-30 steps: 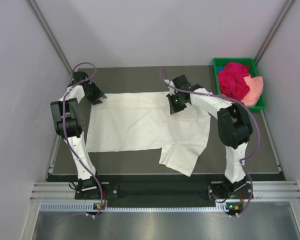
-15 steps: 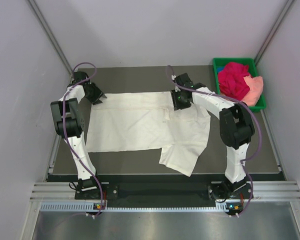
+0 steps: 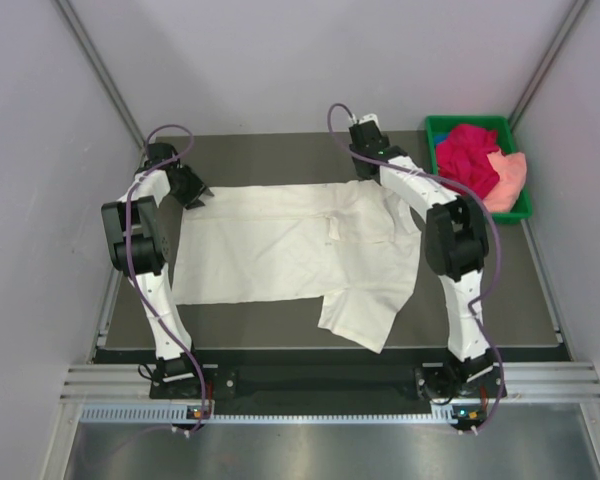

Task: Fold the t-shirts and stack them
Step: Fold the tshirt

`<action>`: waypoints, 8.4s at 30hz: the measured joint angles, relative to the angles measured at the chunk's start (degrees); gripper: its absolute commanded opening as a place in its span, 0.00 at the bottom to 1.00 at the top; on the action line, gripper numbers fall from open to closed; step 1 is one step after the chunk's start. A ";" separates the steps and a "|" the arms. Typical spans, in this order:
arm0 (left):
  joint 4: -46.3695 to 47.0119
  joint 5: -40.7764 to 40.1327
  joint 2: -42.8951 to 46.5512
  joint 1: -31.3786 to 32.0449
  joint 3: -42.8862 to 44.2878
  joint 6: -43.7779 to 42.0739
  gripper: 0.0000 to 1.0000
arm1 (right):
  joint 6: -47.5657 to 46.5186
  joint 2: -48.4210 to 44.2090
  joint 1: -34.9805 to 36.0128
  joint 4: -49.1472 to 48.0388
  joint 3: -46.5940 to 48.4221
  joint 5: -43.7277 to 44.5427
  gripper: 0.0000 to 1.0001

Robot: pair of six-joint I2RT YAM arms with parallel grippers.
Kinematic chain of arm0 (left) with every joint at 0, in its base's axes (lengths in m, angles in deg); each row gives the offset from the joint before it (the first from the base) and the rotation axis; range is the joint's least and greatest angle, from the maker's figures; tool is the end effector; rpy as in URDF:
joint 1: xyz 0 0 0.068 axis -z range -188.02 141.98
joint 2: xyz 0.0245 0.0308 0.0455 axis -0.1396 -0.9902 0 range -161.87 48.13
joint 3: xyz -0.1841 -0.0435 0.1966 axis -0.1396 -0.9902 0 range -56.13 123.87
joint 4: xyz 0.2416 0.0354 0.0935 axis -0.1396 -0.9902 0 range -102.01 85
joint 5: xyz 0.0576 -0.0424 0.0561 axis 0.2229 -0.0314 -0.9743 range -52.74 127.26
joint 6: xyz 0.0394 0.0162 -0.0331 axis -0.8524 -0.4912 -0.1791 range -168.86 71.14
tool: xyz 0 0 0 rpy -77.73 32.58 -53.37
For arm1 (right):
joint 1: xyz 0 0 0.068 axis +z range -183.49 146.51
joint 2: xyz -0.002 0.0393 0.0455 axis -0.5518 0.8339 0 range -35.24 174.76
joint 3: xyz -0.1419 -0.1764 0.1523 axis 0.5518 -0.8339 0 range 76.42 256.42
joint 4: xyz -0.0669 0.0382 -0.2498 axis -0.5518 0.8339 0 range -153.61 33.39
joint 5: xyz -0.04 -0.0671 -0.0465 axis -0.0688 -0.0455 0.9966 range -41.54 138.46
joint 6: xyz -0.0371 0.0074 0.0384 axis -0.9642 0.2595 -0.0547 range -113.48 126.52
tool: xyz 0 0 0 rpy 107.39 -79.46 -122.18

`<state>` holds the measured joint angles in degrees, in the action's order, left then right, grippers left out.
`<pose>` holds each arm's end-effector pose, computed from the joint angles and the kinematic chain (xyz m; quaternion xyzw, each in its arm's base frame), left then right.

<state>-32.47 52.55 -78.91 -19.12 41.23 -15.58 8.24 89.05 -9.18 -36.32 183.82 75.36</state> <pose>0.4731 0.0832 0.1640 -0.3241 0.8945 -0.1792 0.2505 0.4590 0.1897 0.2442 -0.0867 0.8962 -0.1235 0.4171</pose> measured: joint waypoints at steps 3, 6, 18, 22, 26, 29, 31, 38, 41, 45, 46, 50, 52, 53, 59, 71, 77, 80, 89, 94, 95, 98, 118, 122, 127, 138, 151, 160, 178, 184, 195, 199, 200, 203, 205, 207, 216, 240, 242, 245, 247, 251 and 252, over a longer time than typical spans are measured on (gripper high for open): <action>-0.02 0.00 0.00 0.00 0.02 0.00 0.49 | -2.21 4.52 0.07 -0.72 2.56 0.79 0.54; -0.07 -0.04 0.00 0.02 0.04 0.00 0.49 | -3.87 6.82 0.28 -1.33 2.64 1.49 0.56; -1.27 -1.57 -0.70 0.28 1.33 0.02 0.48 | -9.90 14.78 1.07 -3.89 10.21 14.67 0.16; -1.70 -2.86 -1.27 0.44 2.43 0.04 0.48 | -4.79 14.01 -0.87 -3.61 9.81 11.91 0.04; -1.75 -3.50 -1.49 0.46 2.84 0.24 0.48 | 2.97 9.70 -5.44 -3.39 5.09 1.88 0.03; -1.79 -4.11 -1.75 0.48 3.26 0.33 0.48 | 8.90 5.53 -10.14 -4.09 0.31 -7.54 0.01; -2.10 -4.35 -1.92 0.48 3.69 0.46 0.48 | 12.68 3.28 -12.96 -5.57 -2.82 -13.68 0.00; -2.49 -4.72 -2.12 0.48 4.07 0.83 0.48 | 24.76 0.61 -20.74 -11.69 -10.95 -33.88 0.00; -2.54 -4.87 -2.14 0.48 4.13 0.92 0.48 | 29.62 0.50 -22.93 -14.38 -13.84 -41.16 0.00; -2.86 -4.92 -2.36 0.48 4.57 1.03 0.48 | 35.23 -0.44 -24.81 -17.49 -17.18 -49.03 0.10; -2.93 -4.85 -2.40 0.48 4.63 1.07 0.48 | 36.22 -0.59 -25.03 -18.16 -17.42 -50.51 0.22; -3.02 -4.68 -2.49 0.46 4.74 1.09 0.48 | 37.07 -0.90 -25.18 -18.36 -16.83 -52.48 0.38; -3.04 -4.68 -2.49 0.46 4.74 1.09 0.48 | 35.04 -0.85 -24.96 -15.32 -14.23 -51.08 0.42; -3.04 -4.68 -2.49 0.46 4.74 1.09 0.48 | 33.97 -0.85 -24.55 -13.97 -12.72 -50.01 0.43; -3.04 -4.66 -2.49 0.46 4.74 1.09 0.49 | 25.14 -0.37 -21.49 -7.76 -0.61 -41.48 0.47; -2.95 -4.66 -2.47 0.44 4.63 1.09 0.48 | 7.28 13.11 -10.67 3.54 15.74 -21.40 0.48; -2.93 -4.68 -2.47 0.46 4.61 1.09 0.48 | 1.64 16.46 -9.70 7.10 15.74 -13.62 0.48; -2.91 -4.70 -2.45 0.46 4.59 1.09 0.48 | -0.48 16.81 -9.88 7.17 15.74 -10.97 0.45; -2.54 -5.01 -2.23 0.48 4.15 1.09 0.48 | -0.42 17.92 -10.08 7.63 18.47 -6.97 0.37; -2.51 -5.40 -2.19 0.61 4.11 1.09 0.48 | 3.50 18.34 -12.15 9.51 19.47 -5.60 0.35; -2.49 -5.49 -2.16 0.63 4.11 1.09 0.48 | 4.11 18.38 -12.81 9.92 19.47 -5.57 0.34; -2.49 -5.53 -2.12 0.66 4.07 1.11 0.48 | 5.62 18.40 -14.27 10.60 19.47 -5.73 0.32; -2.56 -4.39 -1.86 1.16 4.37 0.31 0.53 | 15.02 7.04 -16.74 11.15 12.33 -13.90 0.44; -2.29 -5.81 -0.55 2.38 2.89 -0.28 0.57 | 16.52 -3.41 -17.11 11.08 6.01 -14.56 0.43; -3.48 -8.96 3.30 5.66 -2.01 -0.44 0.59 | 19.65 -17.27 -17.09 8.87 -7.87 -19.15 0.41; 1.44 -9.09 15.32 24.52 -14.95 -0.02 0.54 | 26.56 -27.06 -15.34 -1.01 -39.95 -28.55 0.36; 20.96 2.97 9.55 37.46 -19.21 8.52 0.49 | 30.73 -27.04 -12.39 -9.35 -44.30 -30.62 0.29; 23.63 2.86 5.97 39.43 -16.74 8.81 0.48 | 33.18 -26.51 -12.35 -10.69 -46.07 -28.70 0.29; 23.21 1.79 4.00 41.38 -14.60 8.20 0.28 | 37.59 -24.13 -11.93 -12.41 -48.22 -28.04 0.29; 22.71 1.68 3.65 41.44 -14.27 7.69 0.00 | 38.60 -23.45 -11.93 -13.16 -48.54 -27.39 0.13; 19.61 1.84 3.65 41.57 -11.63 7.74 0.00 | 39.04 -23.98 -11.82 -13.66 -49.00 -26.73 0.00; 19.21 1.86 3.65 41.57 -10.75 8.22 0.00 | 39.04 -26.12 -11.28 -13.75 -50.18 -26.47 0.00; 18.97 1.81 3.65 41.57 -10.75 8.35 0.00 | 39.06 -26.84 -11.15 -13.70 -50.42 -26.43 0.00; 16.76 1.62 3.65 41.57 -10.38 8.44 0.00 | 39.04 -28.98 -10.91 -13.07 -50.42 -26.01 0.00; 15.04 1.49 3.65 41.57 -9.70 8.46 0.00 | 39.04 -30.53 -10.84 -12.66 -50.42 -25.62 0.00; 13.16 1.29 3.65 41.59 -8.70 8.46 0.00 | 39.04 -32.13 -10.71 -12.17 -50.42 -25.20 0.00; 5.68 -0.04 3.65 41.70 -5.92 7.82 0.00 | 40.65 -39.80 -8.41 -10.56 -54.64 -24.11 0.00; -5.75 -4.15 3.76 36.22 0.68 1.60 0.44 | 24.46 -32.98 -13.22 -13.14 -42.27 -27.02 0.48; -5.70 -4.39 3.76 32.13 1.70 1.09 0.43 | 21.66 -29.46 -14.91 -13.62 -38.47 -28.17 0.45; -5.55 -4.70 3.76 25.97 2.67 0.68 0.43 | 17.42 -23.69 -16.76 -12.79 -32.63 -29.94 0.41; -5.46 -4.98 3.69 22.43 3.26 0.57 0.43 | 14.80 -19.80 -17.53 -12.52 -28.79 -31.06 0.41; -4.61 -5.42 2.71 16.15 4.90 0.44 0.43 | 11.41 -13.27 -17.86 -11.13 -21.57 -32.76 0.42; -4.20 -5.55 2.14 15.21 5.31 0.42 0.43 | 10.82 -11.52 -17.86 -10.60 -19.37 -32.98 0.43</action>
<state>-36.66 46.99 -76.77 -3.90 46.54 -15.17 19.06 77.54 -27.04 -46.92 164.45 42.38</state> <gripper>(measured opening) 0.436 0.416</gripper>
